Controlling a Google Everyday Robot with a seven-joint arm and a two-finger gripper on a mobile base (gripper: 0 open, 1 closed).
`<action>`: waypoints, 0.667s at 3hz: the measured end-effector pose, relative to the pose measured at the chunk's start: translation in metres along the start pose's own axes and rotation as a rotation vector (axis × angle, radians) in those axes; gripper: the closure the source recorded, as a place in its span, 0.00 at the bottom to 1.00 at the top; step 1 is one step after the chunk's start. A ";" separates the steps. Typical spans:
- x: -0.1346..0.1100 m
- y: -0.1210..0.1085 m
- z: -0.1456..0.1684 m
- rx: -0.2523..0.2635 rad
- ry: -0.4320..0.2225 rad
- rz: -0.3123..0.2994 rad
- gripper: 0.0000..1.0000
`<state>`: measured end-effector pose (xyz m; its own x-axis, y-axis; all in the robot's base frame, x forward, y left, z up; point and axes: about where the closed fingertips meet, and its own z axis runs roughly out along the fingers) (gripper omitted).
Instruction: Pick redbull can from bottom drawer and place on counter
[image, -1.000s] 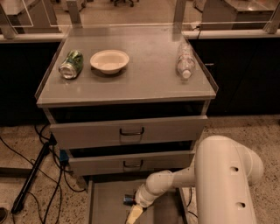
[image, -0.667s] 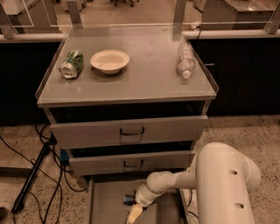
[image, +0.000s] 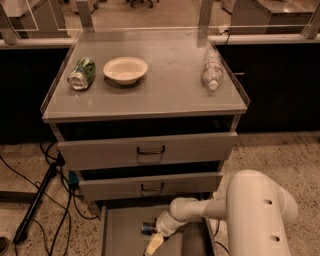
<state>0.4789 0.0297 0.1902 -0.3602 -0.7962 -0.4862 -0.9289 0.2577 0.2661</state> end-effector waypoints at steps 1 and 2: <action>0.002 -0.018 0.008 -0.011 -0.012 -0.002 0.00; 0.006 -0.051 0.031 -0.026 -0.013 -0.019 0.00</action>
Offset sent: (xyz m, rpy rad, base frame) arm 0.0301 -0.0018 -0.0161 0.0214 0.0024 0.0085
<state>0.5209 0.0284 0.1480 -0.3437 -0.7933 -0.5025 -0.9331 0.2281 0.2780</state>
